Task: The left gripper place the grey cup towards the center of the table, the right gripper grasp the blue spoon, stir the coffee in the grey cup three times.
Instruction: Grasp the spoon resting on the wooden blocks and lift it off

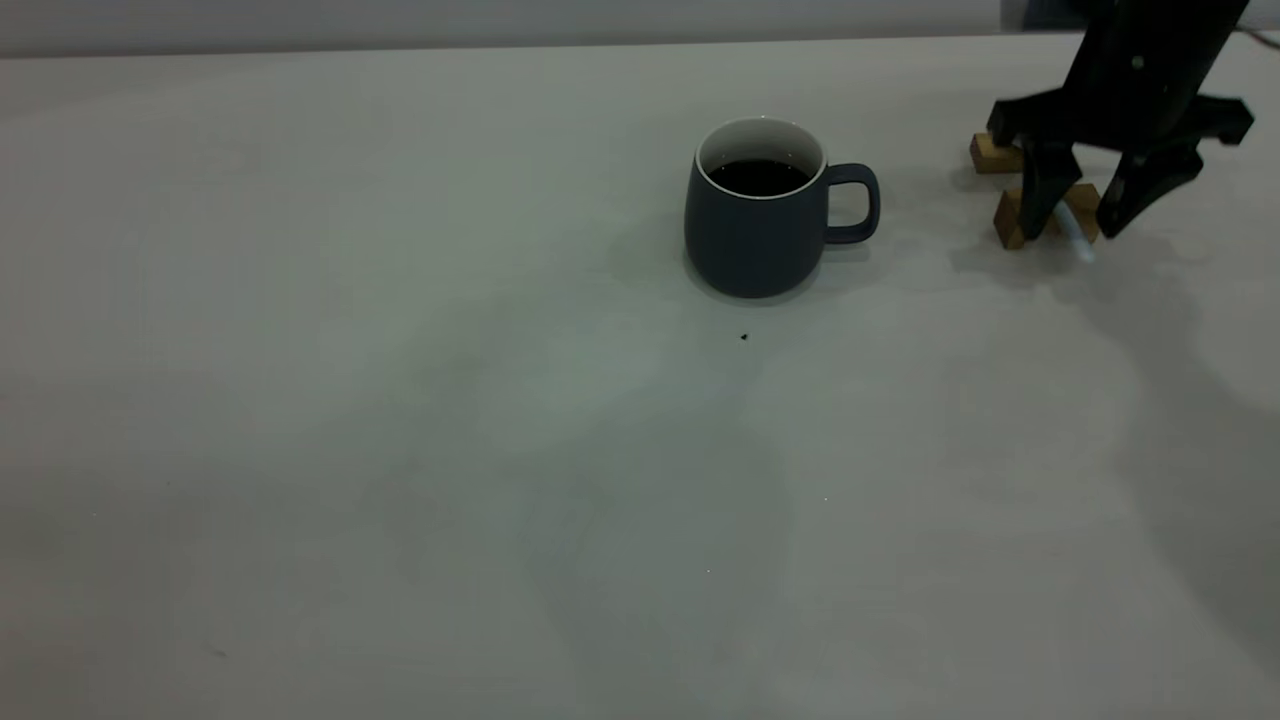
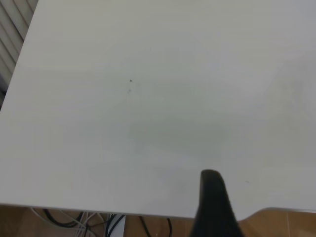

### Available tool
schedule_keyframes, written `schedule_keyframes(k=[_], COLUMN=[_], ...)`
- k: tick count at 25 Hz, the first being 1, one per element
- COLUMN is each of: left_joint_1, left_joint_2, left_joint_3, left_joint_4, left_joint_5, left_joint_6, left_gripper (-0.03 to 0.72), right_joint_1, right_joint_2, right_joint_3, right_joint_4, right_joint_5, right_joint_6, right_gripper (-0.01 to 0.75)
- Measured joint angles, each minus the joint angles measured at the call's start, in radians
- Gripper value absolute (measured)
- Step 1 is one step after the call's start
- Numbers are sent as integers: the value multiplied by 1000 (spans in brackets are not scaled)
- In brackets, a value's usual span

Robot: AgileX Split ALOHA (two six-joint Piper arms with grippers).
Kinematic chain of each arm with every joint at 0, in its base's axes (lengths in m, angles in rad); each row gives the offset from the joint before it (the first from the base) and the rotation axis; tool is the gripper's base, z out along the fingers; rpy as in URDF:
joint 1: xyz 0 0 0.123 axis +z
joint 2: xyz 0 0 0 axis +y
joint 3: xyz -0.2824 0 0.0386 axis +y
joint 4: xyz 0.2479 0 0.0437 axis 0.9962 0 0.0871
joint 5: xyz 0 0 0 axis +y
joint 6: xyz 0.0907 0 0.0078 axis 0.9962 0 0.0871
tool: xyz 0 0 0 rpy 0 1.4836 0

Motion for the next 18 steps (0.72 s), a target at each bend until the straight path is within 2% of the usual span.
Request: schedule_keyframes(k=[18], left_joint_1=[0], left_joint_2=[0], left_joint_3=[0], left_joint_4=[0], left_joint_5=[0], left_joint_6=[0], left_gripper=[585], right_joint_1=[0], right_joint_2=[41], right_joint_3=[0], right_joint_4=[-25], right_joint_5=[-19], right_joint_6=[0], right_gripper=[563])
